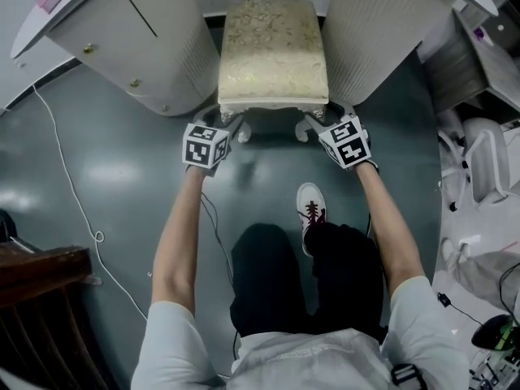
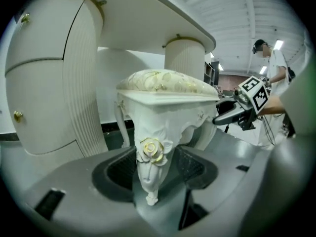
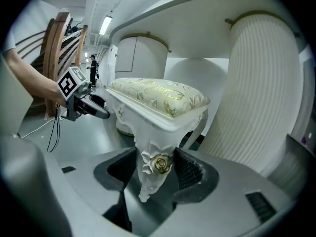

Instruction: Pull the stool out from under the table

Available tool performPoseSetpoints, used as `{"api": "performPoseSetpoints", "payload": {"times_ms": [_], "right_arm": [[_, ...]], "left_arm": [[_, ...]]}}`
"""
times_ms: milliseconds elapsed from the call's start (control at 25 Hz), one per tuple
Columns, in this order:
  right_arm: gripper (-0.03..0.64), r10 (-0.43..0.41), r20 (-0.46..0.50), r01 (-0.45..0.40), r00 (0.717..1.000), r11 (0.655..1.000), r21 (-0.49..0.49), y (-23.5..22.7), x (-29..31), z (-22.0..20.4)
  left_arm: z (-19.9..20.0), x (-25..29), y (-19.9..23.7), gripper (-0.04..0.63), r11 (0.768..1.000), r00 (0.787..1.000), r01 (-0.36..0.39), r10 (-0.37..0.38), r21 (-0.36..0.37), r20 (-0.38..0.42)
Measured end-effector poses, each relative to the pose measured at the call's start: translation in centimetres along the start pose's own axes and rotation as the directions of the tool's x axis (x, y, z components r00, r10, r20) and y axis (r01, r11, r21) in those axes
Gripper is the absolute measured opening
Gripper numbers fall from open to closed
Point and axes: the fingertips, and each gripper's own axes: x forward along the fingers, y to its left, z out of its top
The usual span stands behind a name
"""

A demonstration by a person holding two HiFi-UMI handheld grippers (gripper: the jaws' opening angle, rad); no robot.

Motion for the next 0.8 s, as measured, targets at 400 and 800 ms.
{"api": "performPoseSetpoints", "payload": {"times_ms": [400, 800], "right_arm": [[0.255, 0.062, -0.048, -0.065, 0.997, 0.996, -0.066, 4.2, -4.4, -1.9], [0.255, 0.026, -0.002, -0.026, 1.000, 0.996, -0.086, 9.7, -10.9, -5.7]], "left_arm": [[-2.8, -4.7, -4.3, 0.249, 0.999, 0.999, -0.031, 0.031, -0.032, -0.020], [-7.4, -10.5, -10.4, 0.245, 0.998, 0.999, -0.049, 0.049, -0.029, 0.009]]}}
